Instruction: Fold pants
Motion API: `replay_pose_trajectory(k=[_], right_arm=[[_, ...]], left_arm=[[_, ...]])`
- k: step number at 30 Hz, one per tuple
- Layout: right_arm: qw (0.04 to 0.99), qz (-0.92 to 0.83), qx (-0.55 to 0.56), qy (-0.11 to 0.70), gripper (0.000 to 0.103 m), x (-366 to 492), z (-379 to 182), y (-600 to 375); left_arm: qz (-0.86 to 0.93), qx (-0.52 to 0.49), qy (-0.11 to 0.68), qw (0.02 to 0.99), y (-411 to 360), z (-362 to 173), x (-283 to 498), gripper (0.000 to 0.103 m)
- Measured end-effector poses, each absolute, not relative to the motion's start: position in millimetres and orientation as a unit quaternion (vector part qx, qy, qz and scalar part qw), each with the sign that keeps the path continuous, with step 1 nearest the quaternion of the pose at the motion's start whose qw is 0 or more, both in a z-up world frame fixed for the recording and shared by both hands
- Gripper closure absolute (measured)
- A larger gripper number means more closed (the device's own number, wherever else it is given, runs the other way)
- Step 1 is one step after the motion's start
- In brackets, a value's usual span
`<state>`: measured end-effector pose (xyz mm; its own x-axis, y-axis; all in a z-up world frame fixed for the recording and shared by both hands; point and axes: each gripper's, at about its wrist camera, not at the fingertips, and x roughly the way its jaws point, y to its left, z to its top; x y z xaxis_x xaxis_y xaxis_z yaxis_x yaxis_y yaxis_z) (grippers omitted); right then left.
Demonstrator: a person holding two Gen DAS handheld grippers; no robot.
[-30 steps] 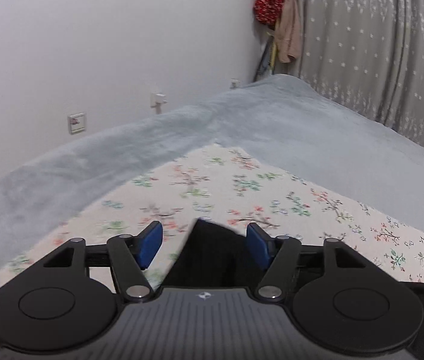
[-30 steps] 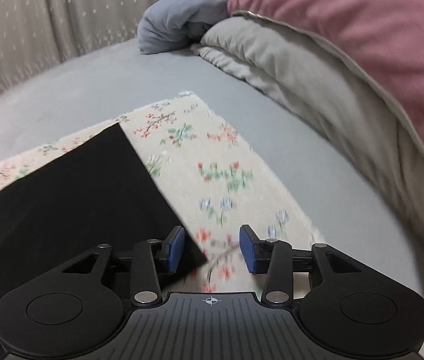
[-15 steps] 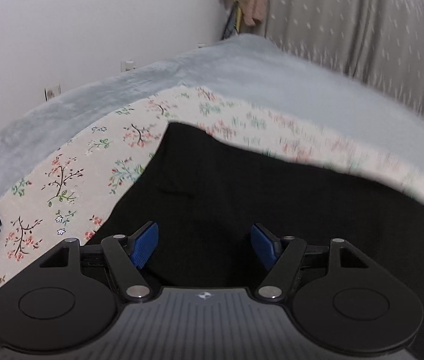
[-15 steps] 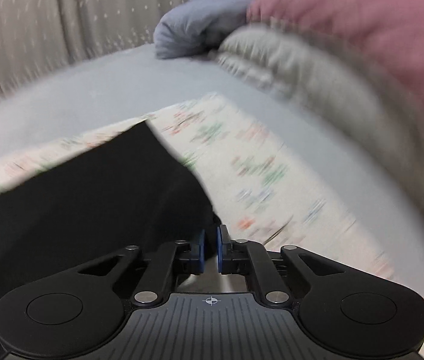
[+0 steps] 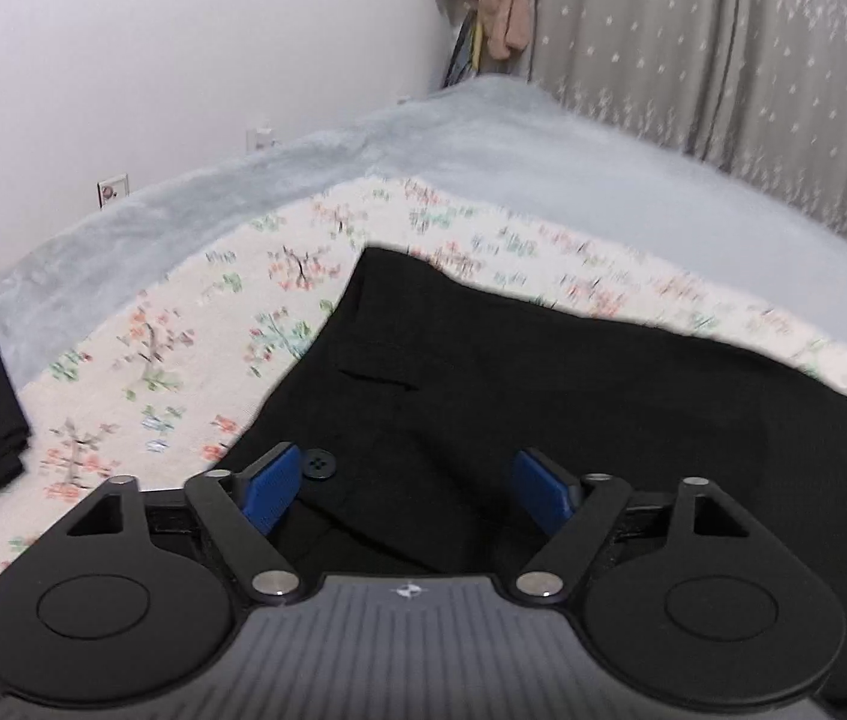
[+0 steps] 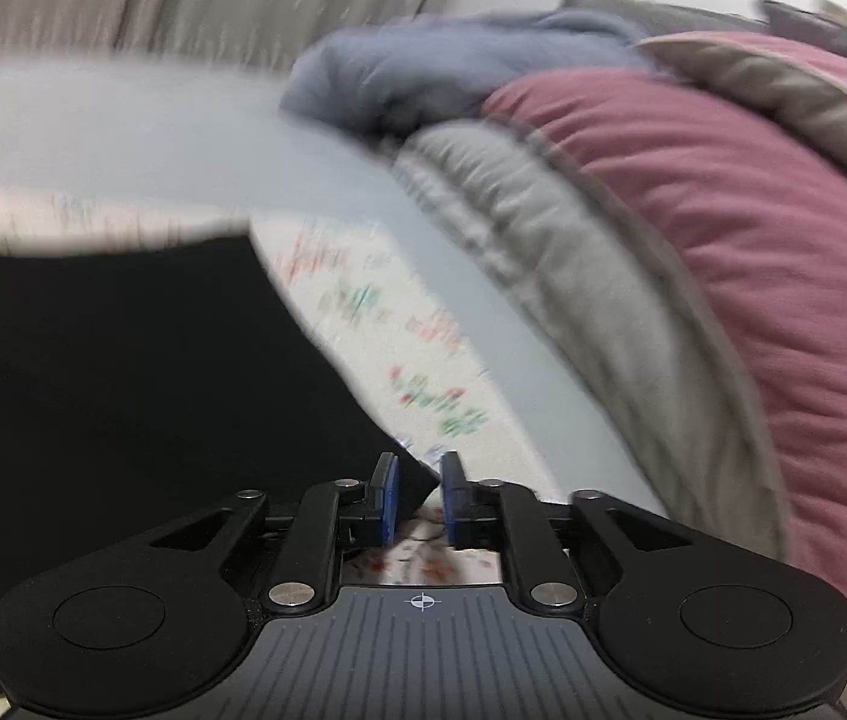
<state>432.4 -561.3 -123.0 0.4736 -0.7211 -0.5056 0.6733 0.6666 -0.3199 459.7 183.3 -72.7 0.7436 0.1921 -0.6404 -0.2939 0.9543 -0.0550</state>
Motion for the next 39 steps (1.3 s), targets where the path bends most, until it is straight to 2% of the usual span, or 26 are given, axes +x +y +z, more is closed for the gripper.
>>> replay_pose_trajectory(k=[2,3,4,6,10,15,16,22,24,31,33,36,37,38,39], right_arm=[[0.871,-0.393,-0.015,0.295,0.068,406,-102,-552],[0.878,-0.379,-0.002,0.292,0.056,391,-92,-549],[0.886,-0.359,0.013,0.292,0.050,373,-82,-543],[0.897,-0.326,0.036,0.297,0.048,341,-65,-532],[0.910,-0.270,0.087,0.304,0.034,285,-43,-499],[0.918,-0.194,0.108,0.330,0.033,243,-45,-427],[0.918,-0.179,0.109,0.335,0.030,239,-50,-412],[0.895,-0.131,0.012,0.426,0.027,240,-128,-324],[0.885,-0.129,-0.002,0.448,0.027,240,-149,-318],[0.878,-0.140,0.021,0.457,0.015,222,-151,-335],[0.876,-0.143,0.031,0.461,0.015,215,-151,-344],[0.873,-0.152,0.033,0.462,0.015,204,-151,-353],[0.874,-0.152,0.037,0.461,0.015,201,-151,-356],[0.875,-0.152,0.041,0.459,0.015,200,-149,-359],[0.876,-0.155,0.039,0.455,0.015,198,-148,-360]], left_arm=[[0.131,-0.076,0.321,0.935,182,-58,445,0.014],[0.133,-0.083,0.317,0.935,182,-52,438,0.014],[0.131,-0.095,0.317,0.934,181,-45,431,0.014],[0.119,-0.112,0.325,0.932,177,-36,417,0.014],[0.101,-0.111,0.325,0.934,163,-27,378,0.012],[0.082,-0.123,0.338,0.930,166,-43,344,0.011],[0.086,-0.120,0.341,0.928,169,-51,340,0.012],[0.131,-0.138,0.403,0.895,209,-97,340,0.013],[0.146,-0.149,0.421,0.883,224,-107,339,0.016],[0.152,-0.122,0.429,0.882,244,-112,325,0.016],[0.155,-0.119,0.428,0.882,248,-112,321,0.016],[0.164,-0.116,0.426,0.882,249,-110,315,0.028],[0.167,-0.114,0.424,0.883,249,-108,314,0.040],[0.163,-0.115,0.422,0.885,248,-107,313,0.056],[0.153,-0.122,0.420,0.886,249,-106,312,0.063]])
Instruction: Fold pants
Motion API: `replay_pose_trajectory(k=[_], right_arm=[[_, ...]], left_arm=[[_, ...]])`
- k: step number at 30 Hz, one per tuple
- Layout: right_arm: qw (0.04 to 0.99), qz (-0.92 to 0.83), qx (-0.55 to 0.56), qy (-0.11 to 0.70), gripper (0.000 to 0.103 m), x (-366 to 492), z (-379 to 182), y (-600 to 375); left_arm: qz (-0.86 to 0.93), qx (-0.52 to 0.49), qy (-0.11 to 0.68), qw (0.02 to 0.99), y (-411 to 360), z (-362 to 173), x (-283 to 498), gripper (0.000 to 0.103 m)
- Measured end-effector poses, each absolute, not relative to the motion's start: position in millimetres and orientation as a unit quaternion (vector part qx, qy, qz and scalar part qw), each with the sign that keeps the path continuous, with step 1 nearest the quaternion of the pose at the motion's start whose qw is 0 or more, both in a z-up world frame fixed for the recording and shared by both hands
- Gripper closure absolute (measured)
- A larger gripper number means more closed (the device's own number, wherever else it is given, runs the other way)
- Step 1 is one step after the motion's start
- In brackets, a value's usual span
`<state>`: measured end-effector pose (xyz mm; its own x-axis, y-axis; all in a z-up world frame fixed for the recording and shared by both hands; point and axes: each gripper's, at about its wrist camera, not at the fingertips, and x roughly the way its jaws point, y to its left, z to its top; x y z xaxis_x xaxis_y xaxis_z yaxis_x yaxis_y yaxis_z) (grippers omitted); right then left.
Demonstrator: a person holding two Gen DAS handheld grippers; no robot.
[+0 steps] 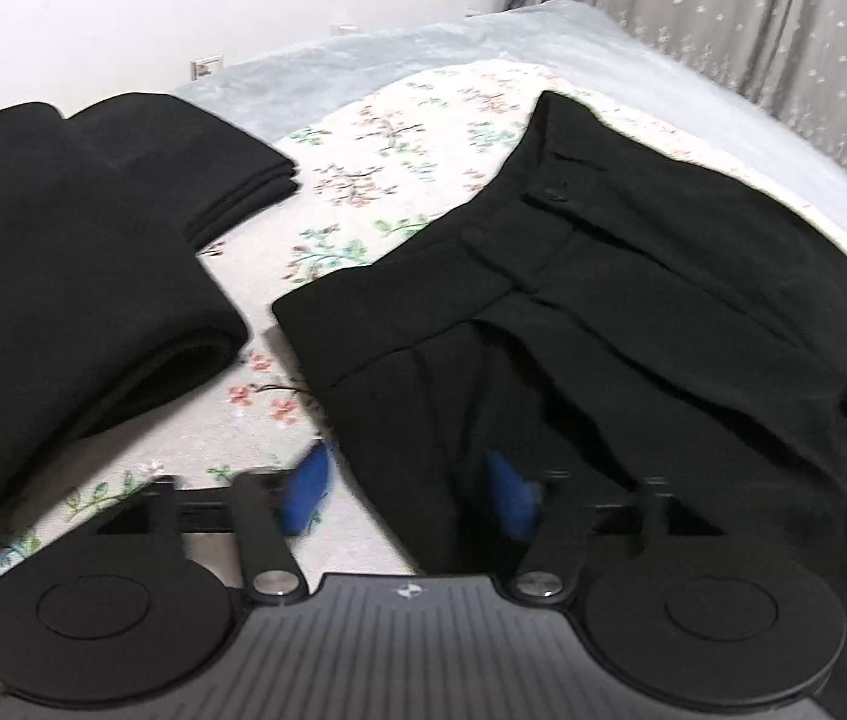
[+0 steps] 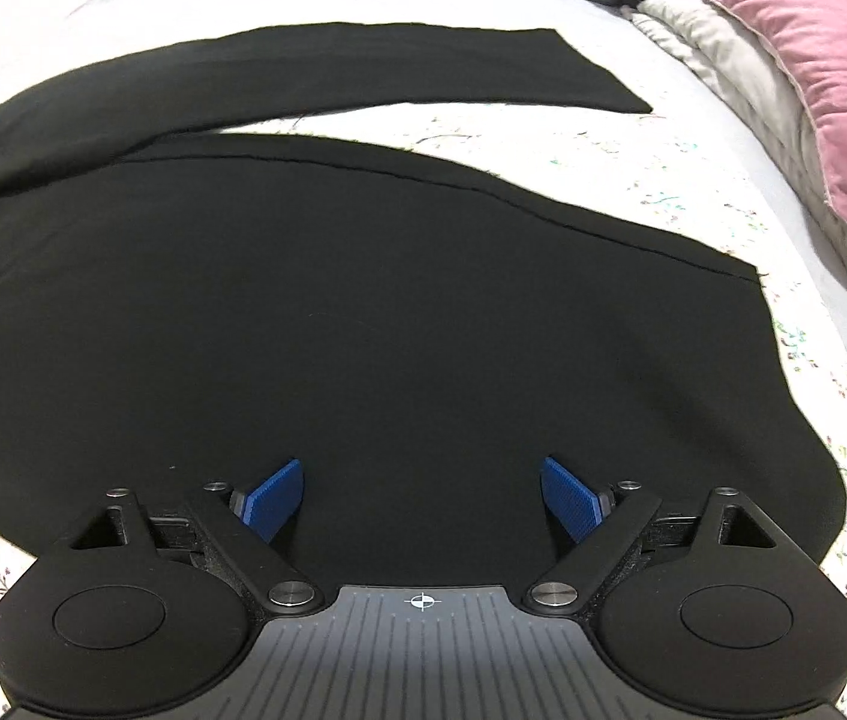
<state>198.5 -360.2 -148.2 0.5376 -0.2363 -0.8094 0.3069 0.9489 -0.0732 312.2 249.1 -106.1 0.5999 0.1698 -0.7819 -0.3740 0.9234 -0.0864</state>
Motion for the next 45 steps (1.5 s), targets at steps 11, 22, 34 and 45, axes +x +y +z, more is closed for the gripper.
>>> replay_pose_trajectory(k=[11,22,34,45], right_arm=[[0.878,-0.145,0.020,0.455,0.014,198,-146,-355],[0.878,-0.142,0.023,0.457,0.014,199,-147,-361],[0.878,-0.177,0.051,0.441,0.014,200,-140,-380],[0.876,-0.203,0.089,0.429,0.014,212,-139,-391]], left_arm=[[0.198,-0.138,0.413,0.878,259,-101,304,0.096],[0.207,-0.097,0.425,0.876,246,-108,305,0.090],[0.249,-0.183,0.378,0.873,279,-77,295,0.060],[0.117,-0.111,0.363,0.918,217,-71,320,0.035]])
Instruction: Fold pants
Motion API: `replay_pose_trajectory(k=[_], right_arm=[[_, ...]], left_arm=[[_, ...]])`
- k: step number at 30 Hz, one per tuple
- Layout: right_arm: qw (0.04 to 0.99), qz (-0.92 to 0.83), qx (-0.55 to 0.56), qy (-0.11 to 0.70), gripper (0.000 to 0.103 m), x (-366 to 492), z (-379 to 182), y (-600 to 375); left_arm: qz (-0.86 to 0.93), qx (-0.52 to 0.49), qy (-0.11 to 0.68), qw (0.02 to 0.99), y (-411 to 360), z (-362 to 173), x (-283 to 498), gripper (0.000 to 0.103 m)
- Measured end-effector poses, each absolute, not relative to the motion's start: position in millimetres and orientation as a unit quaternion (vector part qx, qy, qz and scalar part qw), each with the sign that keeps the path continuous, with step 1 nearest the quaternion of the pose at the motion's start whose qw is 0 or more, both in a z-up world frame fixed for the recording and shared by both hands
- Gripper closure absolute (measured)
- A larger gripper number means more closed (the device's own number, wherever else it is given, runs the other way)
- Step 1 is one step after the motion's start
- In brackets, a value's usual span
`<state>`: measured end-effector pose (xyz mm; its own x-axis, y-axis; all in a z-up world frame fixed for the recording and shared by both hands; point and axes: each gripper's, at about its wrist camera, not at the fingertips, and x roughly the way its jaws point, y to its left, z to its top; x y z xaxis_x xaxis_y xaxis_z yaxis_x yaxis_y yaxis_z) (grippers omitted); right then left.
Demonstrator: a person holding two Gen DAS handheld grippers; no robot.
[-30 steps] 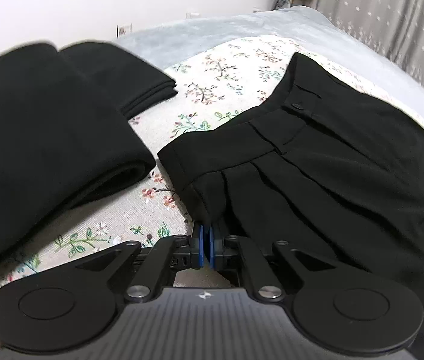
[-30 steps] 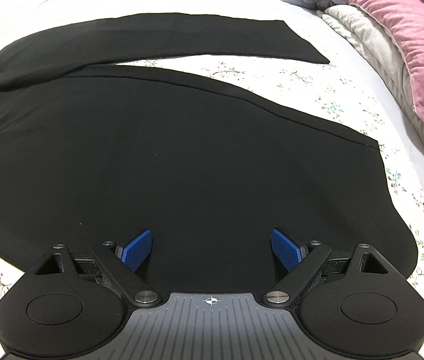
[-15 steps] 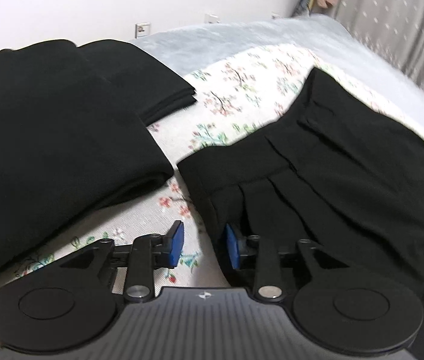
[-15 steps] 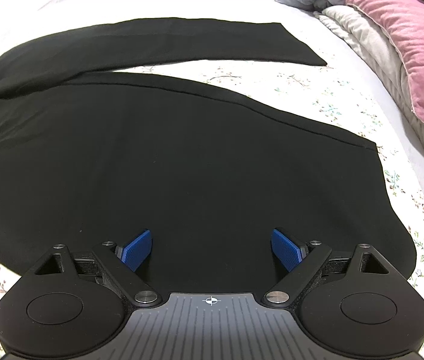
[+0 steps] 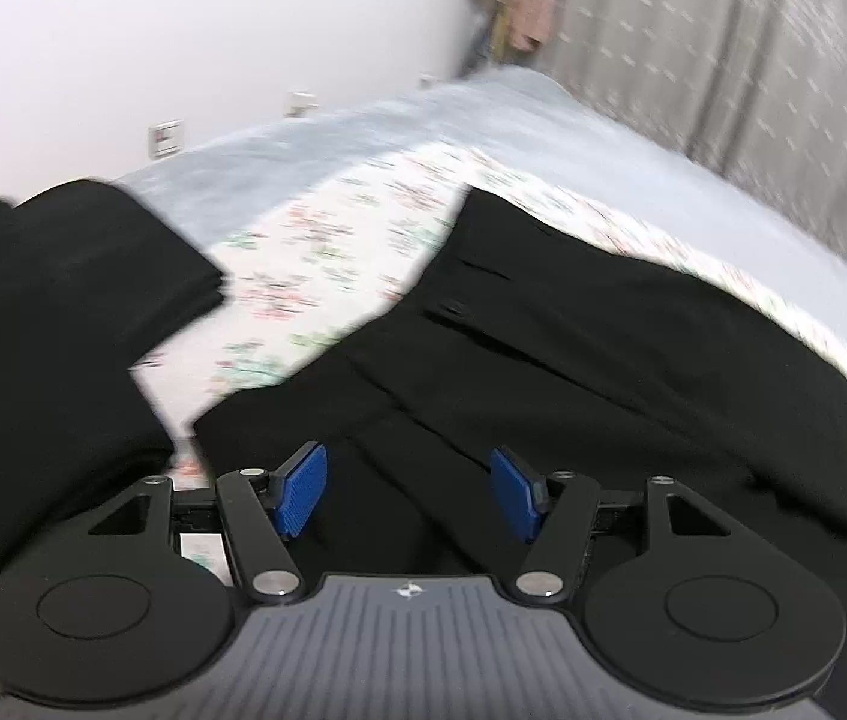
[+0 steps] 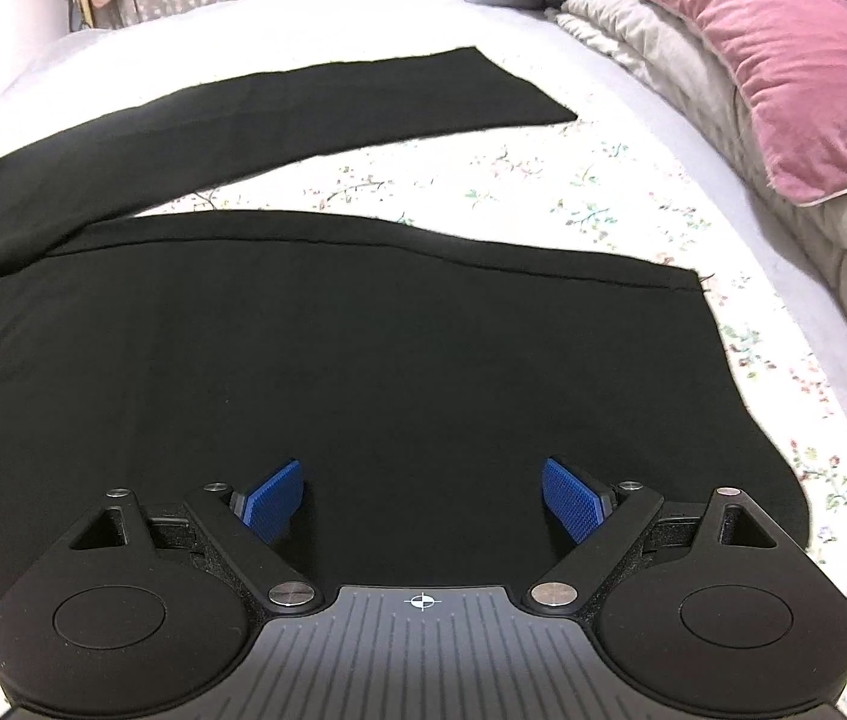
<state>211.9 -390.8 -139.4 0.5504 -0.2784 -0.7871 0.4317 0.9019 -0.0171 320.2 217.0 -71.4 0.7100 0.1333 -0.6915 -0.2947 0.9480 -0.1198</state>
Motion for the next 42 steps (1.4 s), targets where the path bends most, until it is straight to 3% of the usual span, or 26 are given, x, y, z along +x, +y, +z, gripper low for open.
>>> replay_pose_trajectory(k=[6,31,37,42], right_arm=[[0.870,-0.204,0.117,0.432,0.011,216,-147,-406],[0.800,-0.428,0.193,0.375,0.004,198,-147,-533],[0.800,-0.453,0.175,0.352,0.004,204,-135,-534],[0.825,-0.414,0.199,0.328,0.004,227,-123,-540]], left_arm=[[0.096,-0.114,0.439,0.886,207,-107,344,0.035],[0.182,-0.093,0.435,0.877,232,-100,376,0.036],[0.188,-0.093,0.409,0.888,246,-91,382,0.034],[0.158,-0.089,0.382,0.906,247,-78,394,0.022]])
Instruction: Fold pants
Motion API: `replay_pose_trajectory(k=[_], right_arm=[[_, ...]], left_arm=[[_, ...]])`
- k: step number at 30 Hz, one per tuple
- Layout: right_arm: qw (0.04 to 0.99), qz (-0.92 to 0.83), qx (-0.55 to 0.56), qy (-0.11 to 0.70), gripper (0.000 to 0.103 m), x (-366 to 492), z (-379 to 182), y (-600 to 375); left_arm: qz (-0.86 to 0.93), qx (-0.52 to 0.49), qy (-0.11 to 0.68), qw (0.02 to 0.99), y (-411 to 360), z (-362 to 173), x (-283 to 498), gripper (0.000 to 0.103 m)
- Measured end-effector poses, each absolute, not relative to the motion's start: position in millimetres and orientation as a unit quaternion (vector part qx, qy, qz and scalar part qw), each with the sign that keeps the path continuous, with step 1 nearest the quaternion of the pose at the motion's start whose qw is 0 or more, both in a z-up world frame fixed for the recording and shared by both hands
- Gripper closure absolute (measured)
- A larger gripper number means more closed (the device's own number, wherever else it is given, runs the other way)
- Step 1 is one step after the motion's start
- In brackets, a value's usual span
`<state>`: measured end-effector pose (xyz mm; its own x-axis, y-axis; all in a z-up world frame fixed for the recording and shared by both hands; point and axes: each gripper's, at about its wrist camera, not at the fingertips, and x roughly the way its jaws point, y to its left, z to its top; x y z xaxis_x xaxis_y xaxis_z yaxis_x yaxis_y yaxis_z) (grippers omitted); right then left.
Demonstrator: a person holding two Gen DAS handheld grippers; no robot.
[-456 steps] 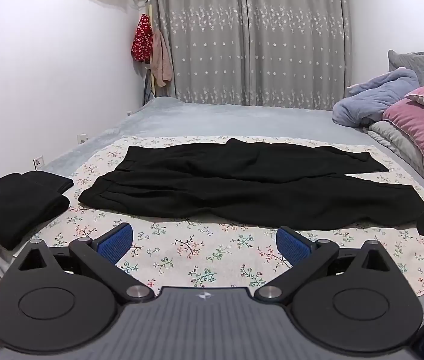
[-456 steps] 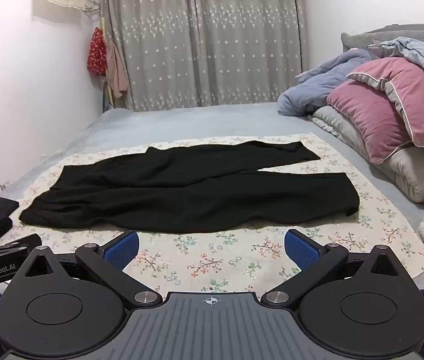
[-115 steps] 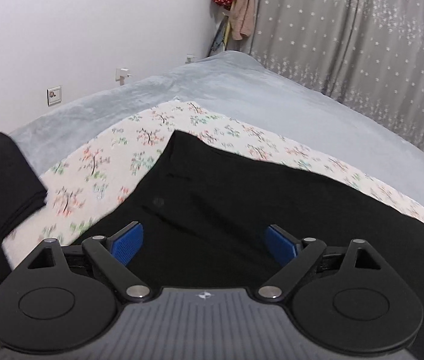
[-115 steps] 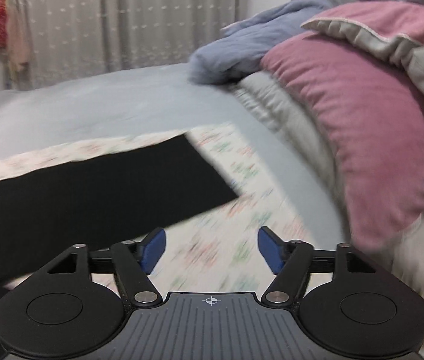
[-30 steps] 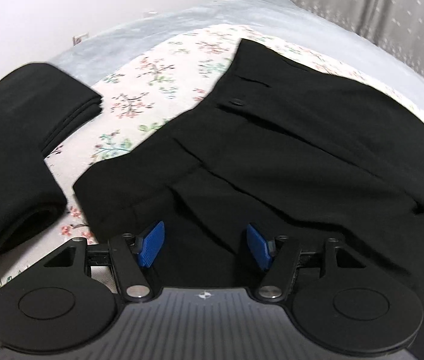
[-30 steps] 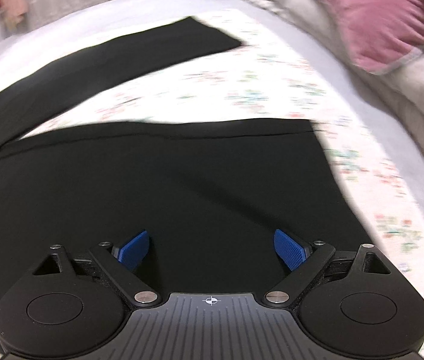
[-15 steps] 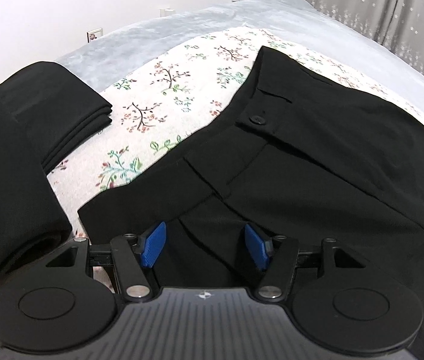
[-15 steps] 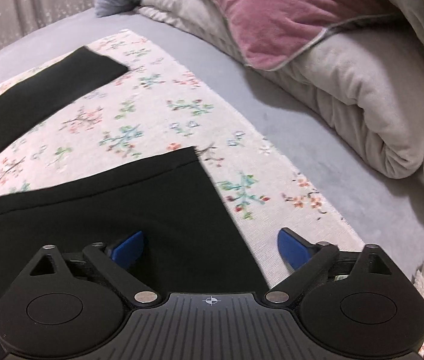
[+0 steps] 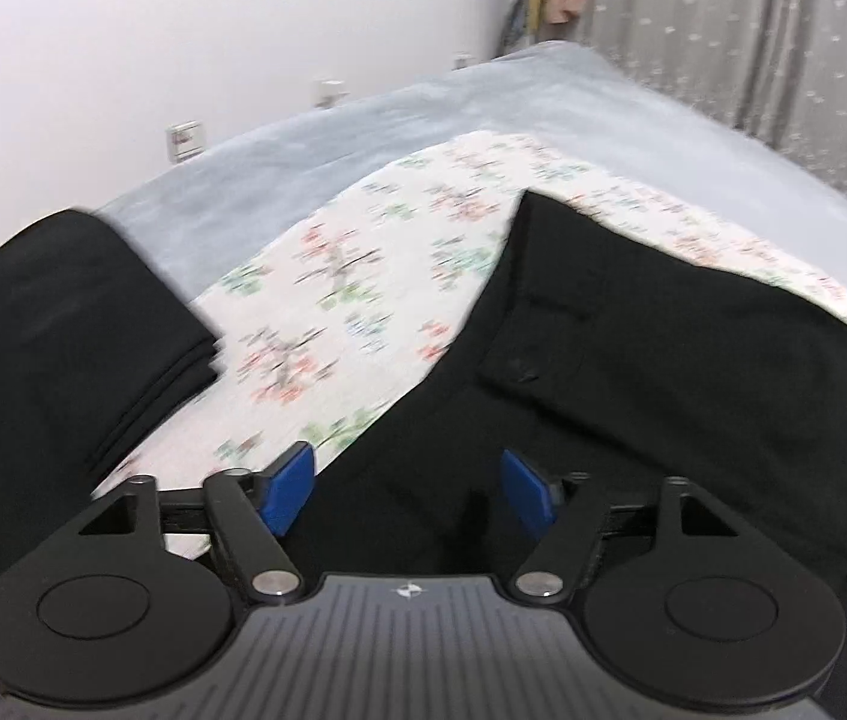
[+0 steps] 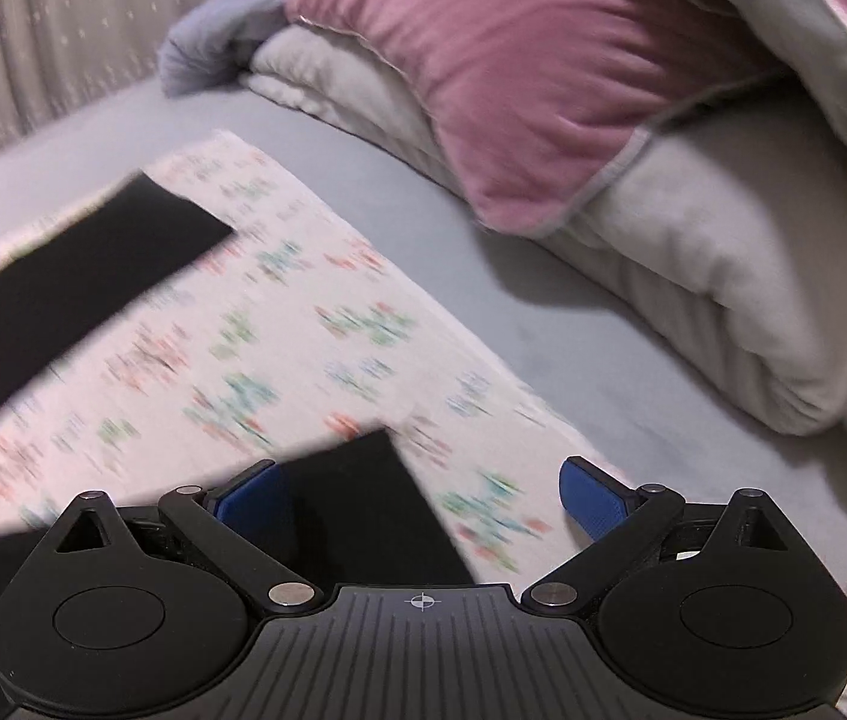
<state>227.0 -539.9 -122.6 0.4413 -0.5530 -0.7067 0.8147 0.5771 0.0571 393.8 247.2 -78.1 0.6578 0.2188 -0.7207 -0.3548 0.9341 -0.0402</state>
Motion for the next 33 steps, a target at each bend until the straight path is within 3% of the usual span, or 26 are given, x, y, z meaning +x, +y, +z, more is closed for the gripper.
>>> replay_pose_trajectory(k=[7,15,20,28,33], right_arm=[[0.858,-0.339,0.209,0.325,0.004,281,-110,-549],[0.884,-0.287,0.167,0.329,0.004,403,-79,-578],[0.881,-0.276,0.218,0.316,0.004,474,-79,-598],[0.880,-0.309,0.166,0.320,0.004,533,-97,-624],[0.887,-0.304,0.142,0.319,0.008,553,-114,-631]], left_arm=[[0.109,-0.118,0.386,0.909,250,-73,438,0.019],[0.068,-0.069,0.413,0.906,244,-68,527,0.014],[0.051,-0.092,0.409,0.907,237,-76,567,0.011],[0.046,-0.087,0.419,0.903,240,-98,599,0.011],[0.079,-0.074,0.400,0.910,239,-102,605,0.040]])
